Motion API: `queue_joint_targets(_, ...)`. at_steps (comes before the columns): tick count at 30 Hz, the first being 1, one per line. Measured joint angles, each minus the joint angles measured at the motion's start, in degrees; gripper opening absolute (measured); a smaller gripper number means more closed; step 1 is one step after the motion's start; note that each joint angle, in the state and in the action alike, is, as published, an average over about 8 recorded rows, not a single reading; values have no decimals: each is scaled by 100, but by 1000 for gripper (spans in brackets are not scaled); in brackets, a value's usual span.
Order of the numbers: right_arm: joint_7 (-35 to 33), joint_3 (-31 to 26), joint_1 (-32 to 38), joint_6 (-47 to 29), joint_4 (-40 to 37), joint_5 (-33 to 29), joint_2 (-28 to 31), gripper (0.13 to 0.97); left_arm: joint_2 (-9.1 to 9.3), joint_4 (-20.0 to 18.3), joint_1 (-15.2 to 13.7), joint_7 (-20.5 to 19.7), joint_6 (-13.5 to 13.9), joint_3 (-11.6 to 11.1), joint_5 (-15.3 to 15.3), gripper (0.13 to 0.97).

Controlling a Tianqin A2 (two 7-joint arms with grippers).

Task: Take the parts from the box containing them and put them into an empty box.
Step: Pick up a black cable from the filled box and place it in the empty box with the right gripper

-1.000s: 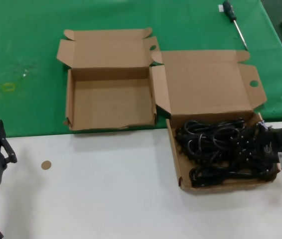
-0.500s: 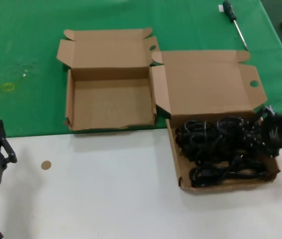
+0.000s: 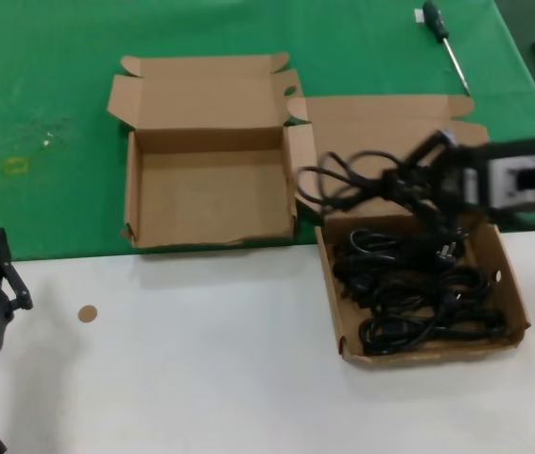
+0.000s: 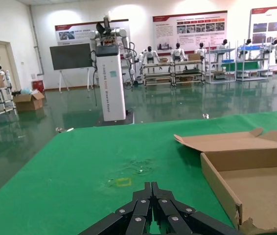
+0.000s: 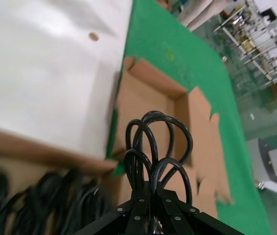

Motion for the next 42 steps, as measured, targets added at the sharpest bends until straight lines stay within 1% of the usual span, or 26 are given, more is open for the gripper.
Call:
queue_joint_targets(8,522,-444,487,317,-19,-587,-906,159,0,0,0,0,0,0,0,152)
queue_joint_targets(16,725,-834,838,648,-456,-1040,-1802,158,0,0,0,0,0,0,0,152)
queue_joint_targets(22,557,-1023,1025,986,-982,-1249,-2366,158,0,0,0,0,0,0,0,152)
queue_joint_targets(28,341,-1099,1113,1278,-1466,-1286,-2775,158,0,0,0,0,0,0,0,152)
queue_joint_targets(35,59,-1128,1199,1483,-2007,-1216,-3082,158,0,0,0,0,0,0,0,152)
queue_joint_targets(42,-373,-1117,1376,1658,-2631,-1128,-3278,158,0,0,0,0,0,0,0,152)
